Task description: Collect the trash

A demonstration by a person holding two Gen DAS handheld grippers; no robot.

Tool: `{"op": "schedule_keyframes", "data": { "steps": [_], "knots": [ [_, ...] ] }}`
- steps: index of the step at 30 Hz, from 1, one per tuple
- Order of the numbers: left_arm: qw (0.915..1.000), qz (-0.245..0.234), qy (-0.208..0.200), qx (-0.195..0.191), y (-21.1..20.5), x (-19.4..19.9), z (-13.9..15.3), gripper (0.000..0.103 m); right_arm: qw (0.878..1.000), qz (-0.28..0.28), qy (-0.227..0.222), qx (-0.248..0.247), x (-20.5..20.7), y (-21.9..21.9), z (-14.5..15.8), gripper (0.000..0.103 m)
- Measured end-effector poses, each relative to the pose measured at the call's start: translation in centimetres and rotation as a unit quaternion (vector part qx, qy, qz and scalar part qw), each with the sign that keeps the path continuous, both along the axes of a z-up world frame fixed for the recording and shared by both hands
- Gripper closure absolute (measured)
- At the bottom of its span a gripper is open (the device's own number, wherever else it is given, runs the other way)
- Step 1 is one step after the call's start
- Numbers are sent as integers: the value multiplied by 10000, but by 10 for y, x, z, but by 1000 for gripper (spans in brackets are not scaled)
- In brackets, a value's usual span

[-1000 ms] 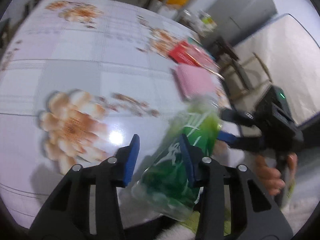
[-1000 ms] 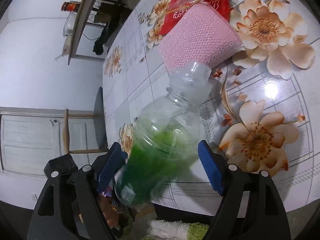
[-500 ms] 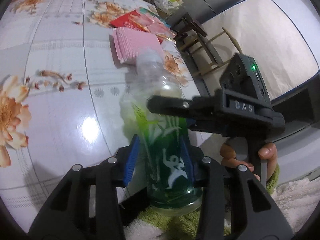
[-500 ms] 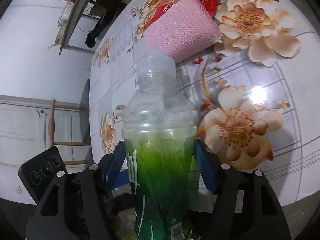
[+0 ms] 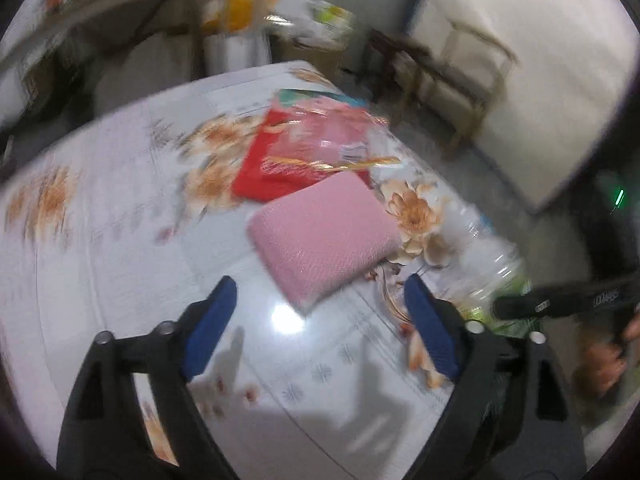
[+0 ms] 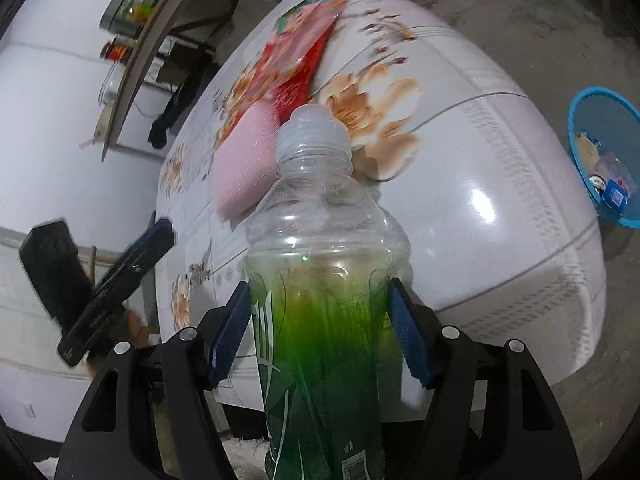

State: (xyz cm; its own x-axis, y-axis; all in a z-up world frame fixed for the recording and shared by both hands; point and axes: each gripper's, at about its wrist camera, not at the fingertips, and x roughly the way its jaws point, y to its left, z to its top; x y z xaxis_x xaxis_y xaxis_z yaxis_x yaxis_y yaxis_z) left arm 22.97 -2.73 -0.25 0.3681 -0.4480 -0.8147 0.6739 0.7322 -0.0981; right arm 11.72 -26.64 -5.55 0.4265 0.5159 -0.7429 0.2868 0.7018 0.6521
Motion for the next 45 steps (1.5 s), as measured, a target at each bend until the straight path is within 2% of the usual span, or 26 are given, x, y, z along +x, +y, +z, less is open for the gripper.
{"op": "schedule_keyframes", "data": {
  "steps": [2, 5, 7, 9, 19, 23, 25, 26, 27, 30, 32, 36, 39, 42, 45],
  "knots": [
    [9983, -369, -333, 292, -16, 3, -1, 17, 10000, -31, -21, -4, -1, -7, 0, 36],
    [9897, -1115, -669, 593, -37, 7, -6, 13, 10000, -33, -49, 35, -1, -8, 0, 36],
    [9828, -1598, -583, 726, -48, 17, -12, 13, 9999, -33, -65, 109, -1, -9, -1, 36],
    [9788, -1841, -411, 796, -56, 30, -18, 13, 9998, -29, -84, 176, -2, -12, -2, 36],
    [9786, -1880, 588, 595, -64, 77, -44, 12, 9993, 22, -135, 347, -8, -19, -7, 36],
    [9787, -1862, 682, 540, -60, 69, -44, 12, 9991, 18, -150, 399, -8, -21, -9, 36],
    [9808, -1740, 714, 510, -55, 60, -41, 12, 9990, 20, -154, 408, -8, -21, -8, 36],
    [9820, -1669, 683, 555, -53, 56, -41, 15, 9990, 23, -156, 407, -8, -21, -8, 36],
    [9832, -1603, 634, 602, -50, 50, -40, 21, 9991, 26, -161, 400, -8, -21, -8, 36],
    [9878, -1271, 505, 744, -42, 31, -38, 21, 9992, 34, -163, 375, -8, -20, -8, 36],
    [9901, -1006, 632, 748, -33, 17, -37, 21, 9993, 47, -161, 339, -8, -18, -7, 36],
    [9938, -116, 869, 683, -8, -6, -37, 21, 9997, 107, -157, 164, -5, -13, -4, 36],
    [9913, 631, 1036, 520, 16, -25, -35, 21, 9997, 180, -134, 30, -2, -5, -2, 36],
    [9833, 1413, 1092, 355, 38, -45, -33, 21, 9994, 291, -131, -165, 3, 5, 1, 36],
    [9787, 1778, 1012, -152, 52, -56, -22, 18, 9989, 374, -123, -268, 9, 13, 2, 36]
  ]
}}
